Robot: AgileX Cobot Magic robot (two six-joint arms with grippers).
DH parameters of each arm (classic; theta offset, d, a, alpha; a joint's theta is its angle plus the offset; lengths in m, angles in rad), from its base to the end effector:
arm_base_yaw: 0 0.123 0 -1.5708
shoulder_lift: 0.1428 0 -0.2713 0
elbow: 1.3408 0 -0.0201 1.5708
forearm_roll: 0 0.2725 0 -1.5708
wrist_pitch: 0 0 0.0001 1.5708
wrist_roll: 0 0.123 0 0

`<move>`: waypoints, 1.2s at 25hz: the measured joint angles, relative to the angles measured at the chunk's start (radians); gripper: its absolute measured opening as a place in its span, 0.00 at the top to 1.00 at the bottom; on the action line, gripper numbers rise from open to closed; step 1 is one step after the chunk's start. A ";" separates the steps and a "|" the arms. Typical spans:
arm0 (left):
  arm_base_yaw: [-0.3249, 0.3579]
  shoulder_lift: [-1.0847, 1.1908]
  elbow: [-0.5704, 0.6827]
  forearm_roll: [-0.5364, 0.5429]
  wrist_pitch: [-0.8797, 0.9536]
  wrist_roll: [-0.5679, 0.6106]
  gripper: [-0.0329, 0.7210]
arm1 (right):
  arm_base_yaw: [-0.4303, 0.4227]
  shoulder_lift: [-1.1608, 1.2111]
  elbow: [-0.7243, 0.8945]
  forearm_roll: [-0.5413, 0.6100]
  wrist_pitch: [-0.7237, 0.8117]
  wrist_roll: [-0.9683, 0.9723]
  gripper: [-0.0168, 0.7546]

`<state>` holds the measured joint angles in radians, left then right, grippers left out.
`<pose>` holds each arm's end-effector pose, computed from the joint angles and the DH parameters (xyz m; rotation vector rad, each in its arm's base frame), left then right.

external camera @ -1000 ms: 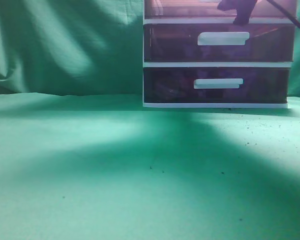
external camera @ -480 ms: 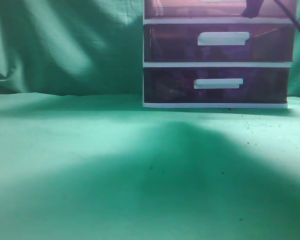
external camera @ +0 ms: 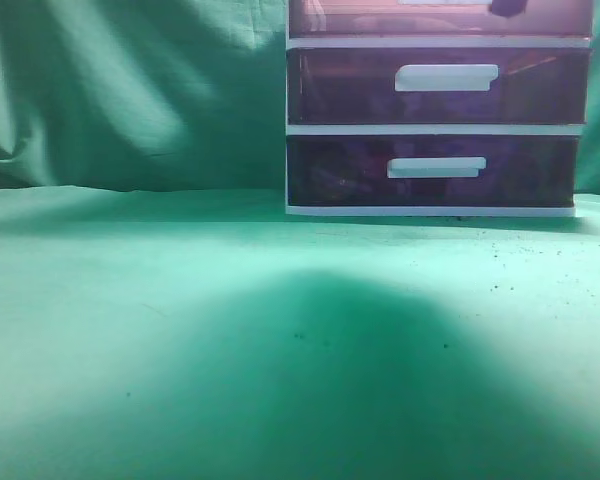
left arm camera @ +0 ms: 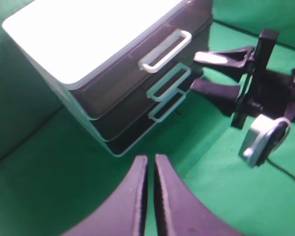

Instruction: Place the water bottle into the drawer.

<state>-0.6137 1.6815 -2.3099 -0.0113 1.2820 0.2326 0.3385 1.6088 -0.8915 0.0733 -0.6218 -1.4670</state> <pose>0.2970 -0.2109 0.5135 0.8841 1.9559 -0.2365 0.3825 0.1291 0.2443 -1.2405 1.0858 -0.8618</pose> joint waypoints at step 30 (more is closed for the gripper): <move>0.000 -1.016 0.908 -0.191 -0.402 -0.026 0.96 | 0.419 -1.069 0.040 1.737 -0.185 -0.674 0.98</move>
<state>-0.6137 0.6653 -1.4016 -0.2023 0.8795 0.2067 0.7570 0.5395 -0.8518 1.8101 -0.8069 -2.1409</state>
